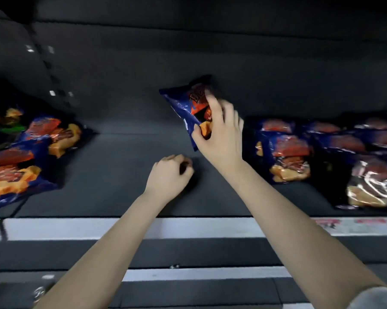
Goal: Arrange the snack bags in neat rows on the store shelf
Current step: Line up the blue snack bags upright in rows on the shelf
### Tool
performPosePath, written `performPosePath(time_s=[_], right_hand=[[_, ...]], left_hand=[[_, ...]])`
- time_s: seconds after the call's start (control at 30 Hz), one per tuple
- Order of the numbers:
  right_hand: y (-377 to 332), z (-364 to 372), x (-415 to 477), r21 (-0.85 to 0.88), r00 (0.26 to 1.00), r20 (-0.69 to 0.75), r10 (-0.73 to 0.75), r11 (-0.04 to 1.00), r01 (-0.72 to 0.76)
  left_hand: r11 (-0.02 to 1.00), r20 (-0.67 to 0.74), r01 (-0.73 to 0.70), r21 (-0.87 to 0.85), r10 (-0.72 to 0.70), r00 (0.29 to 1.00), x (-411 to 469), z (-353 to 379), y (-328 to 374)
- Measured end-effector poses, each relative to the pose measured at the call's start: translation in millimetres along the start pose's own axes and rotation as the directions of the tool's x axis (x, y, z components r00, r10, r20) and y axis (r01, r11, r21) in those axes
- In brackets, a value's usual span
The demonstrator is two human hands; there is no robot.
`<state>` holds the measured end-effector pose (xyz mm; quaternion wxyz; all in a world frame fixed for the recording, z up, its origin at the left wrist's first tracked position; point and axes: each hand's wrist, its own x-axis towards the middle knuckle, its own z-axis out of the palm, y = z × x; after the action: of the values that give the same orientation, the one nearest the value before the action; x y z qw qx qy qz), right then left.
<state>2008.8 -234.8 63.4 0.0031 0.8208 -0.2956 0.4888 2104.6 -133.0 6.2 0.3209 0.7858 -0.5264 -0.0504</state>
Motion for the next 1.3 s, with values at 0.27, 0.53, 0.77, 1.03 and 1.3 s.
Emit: performPosePath(time_s=[0.27, 0.53, 0.77, 1.03, 1.3], right_hand=[[87, -93, -24, -0.194, 0.979, -0.114, 0.167, 0.963, -0.187], [126, -138, -70, -0.338, 0.957, -0.074, 0.281, 0.895, -0.289], [132, -120, -86, -0.425, 0.945, -0.010, 0.326, 0.854, -0.299], [135, -106, -70, -0.462, 0.846, 0.250, 0.471, 0.826, -0.323], [137, -98, -67, -0.488, 0.820, 0.263, 0.509, 0.803, -0.342]], left_hand=[[0.965, 0.178, -0.252, -0.073, 0.261, 0.949, 13, 62, 97], [0.940, 0.236, -0.324, -0.103, 0.340, 0.910, 6, 97, 142], [0.978, 0.170, -0.171, -0.118, 0.189, 0.967, 15, 94, 131], [0.981, 0.116, -0.172, -0.090, 0.182, 0.976, 13, 96, 126], [0.976, 0.124, -0.216, 0.019, 0.212, 0.969, 13, 102, 129]])
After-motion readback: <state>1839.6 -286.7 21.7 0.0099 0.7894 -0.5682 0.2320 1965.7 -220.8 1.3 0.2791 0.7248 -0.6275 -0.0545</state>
